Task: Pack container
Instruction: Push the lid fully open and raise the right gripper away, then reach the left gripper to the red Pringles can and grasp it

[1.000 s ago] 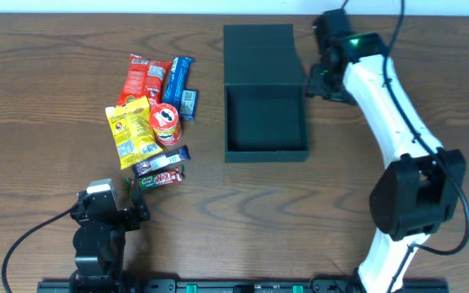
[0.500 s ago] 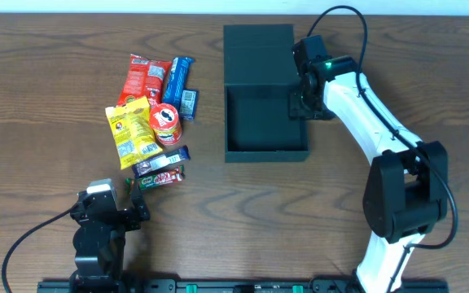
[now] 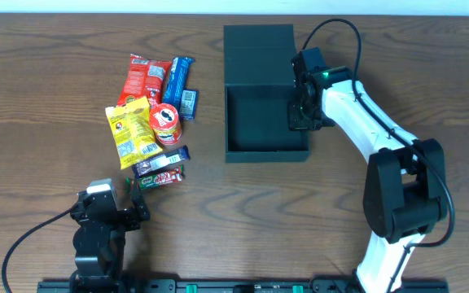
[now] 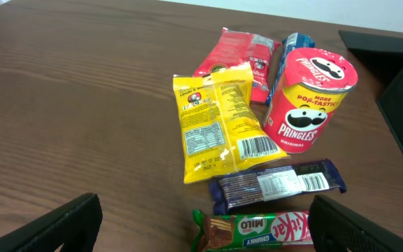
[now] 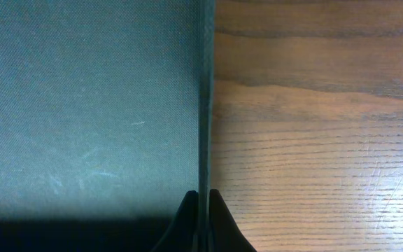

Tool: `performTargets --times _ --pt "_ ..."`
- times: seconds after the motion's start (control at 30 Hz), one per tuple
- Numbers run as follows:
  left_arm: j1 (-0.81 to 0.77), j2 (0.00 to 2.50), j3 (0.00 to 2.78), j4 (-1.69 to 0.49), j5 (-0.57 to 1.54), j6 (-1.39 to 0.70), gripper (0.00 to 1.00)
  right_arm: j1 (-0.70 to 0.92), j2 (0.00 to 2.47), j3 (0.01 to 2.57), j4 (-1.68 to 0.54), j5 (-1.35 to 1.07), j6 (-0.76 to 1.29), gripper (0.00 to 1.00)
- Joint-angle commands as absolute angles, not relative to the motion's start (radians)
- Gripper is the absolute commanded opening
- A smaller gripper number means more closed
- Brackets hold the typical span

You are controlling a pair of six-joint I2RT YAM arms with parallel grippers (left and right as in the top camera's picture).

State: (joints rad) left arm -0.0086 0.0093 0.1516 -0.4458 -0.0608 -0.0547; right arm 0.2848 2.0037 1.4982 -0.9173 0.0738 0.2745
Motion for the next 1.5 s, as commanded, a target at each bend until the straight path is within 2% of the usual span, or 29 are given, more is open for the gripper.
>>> performTargets --times 0.0,0.3,0.37,0.4,0.43,0.47,0.5,0.53,0.87,1.23,1.47 --pt "-0.007 0.004 0.128 -0.448 -0.082 -0.048 0.95 0.289 1.999 1.495 -0.915 0.07 0.292 0.02" --pt "-0.007 0.004 0.128 -0.448 -0.082 -0.048 0.95 0.289 1.999 1.495 -0.915 0.048 0.33 0.01" --pt "-0.007 0.004 0.128 -0.448 -0.082 -0.048 0.95 0.289 1.999 1.495 -0.914 0.048 0.329 0.06" --pt "-0.007 0.004 0.128 -0.448 -0.082 -0.048 0.95 0.289 1.999 1.495 -0.913 0.048 0.329 0.21" --pt "-0.007 0.005 0.128 -0.448 -0.082 -0.048 0.95 0.289 1.999 1.495 -0.912 0.048 0.329 0.55" --pt "-0.007 0.004 0.128 -0.448 -0.082 -0.048 0.95 0.289 1.999 1.495 -0.909 0.048 0.329 0.75" --pt "-0.007 0.004 0.128 -0.448 -0.082 -0.048 0.96 0.289 1.999 1.497 -0.908 0.048 0.329 0.88" --pt "-0.007 0.004 0.128 -0.448 -0.082 -0.048 0.95 0.289 1.999 1.5 -0.909 0.047 0.329 0.97" --pt "-0.007 0.004 0.128 -0.448 -0.082 -0.048 0.95 0.289 1.897 1.67 -0.935 0.033 0.297 0.99" --pt "-0.007 0.004 0.128 -0.446 -0.081 -0.049 0.95 0.287 1.751 1.695 -0.739 0.033 0.192 0.99" --pt "-0.007 0.005 0.128 -0.431 0.212 -0.3 0.96 0.288 1.751 1.695 -0.751 0.028 0.192 0.99"
